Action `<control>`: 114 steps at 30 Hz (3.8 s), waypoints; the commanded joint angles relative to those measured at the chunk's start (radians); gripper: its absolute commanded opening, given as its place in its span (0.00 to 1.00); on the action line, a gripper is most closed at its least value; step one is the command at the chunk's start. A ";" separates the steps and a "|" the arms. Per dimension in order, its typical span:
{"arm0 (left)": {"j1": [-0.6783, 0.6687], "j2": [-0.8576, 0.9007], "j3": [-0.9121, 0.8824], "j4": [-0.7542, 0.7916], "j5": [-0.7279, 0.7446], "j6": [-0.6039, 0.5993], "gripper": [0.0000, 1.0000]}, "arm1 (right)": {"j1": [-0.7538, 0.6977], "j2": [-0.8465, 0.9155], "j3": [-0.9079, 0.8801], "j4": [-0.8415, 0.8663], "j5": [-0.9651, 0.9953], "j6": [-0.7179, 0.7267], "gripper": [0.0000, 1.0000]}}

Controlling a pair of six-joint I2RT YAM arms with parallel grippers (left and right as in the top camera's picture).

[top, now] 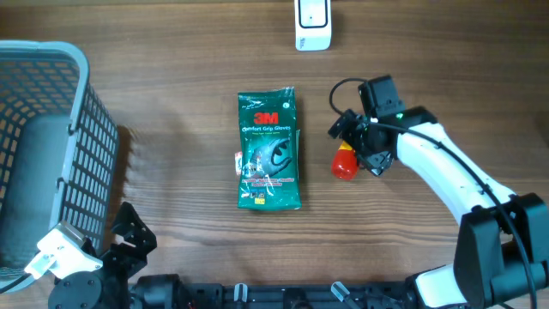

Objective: Scan the item barcode
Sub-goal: 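Grasp the sauce bottle with the right gripper and lift it, then carry the sauce bottle up to the white scanner, cap first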

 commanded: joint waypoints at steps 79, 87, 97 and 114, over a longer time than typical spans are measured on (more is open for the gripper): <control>0.006 -0.006 0.000 0.002 -0.006 0.008 1.00 | 0.003 -0.461 -0.095 0.036 -1.019 -1.219 0.63; 0.006 -0.006 0.000 0.002 -0.006 0.008 1.00 | 0.003 -0.454 -0.095 0.142 -0.664 -0.958 0.58; 0.006 -0.006 0.000 0.002 -0.006 0.008 1.00 | 0.003 -0.454 -0.095 0.473 -1.158 -0.391 0.57; 0.006 -0.006 0.000 0.002 -0.006 0.008 1.00 | 0.003 -0.445 -0.095 0.422 -0.256 -0.703 0.57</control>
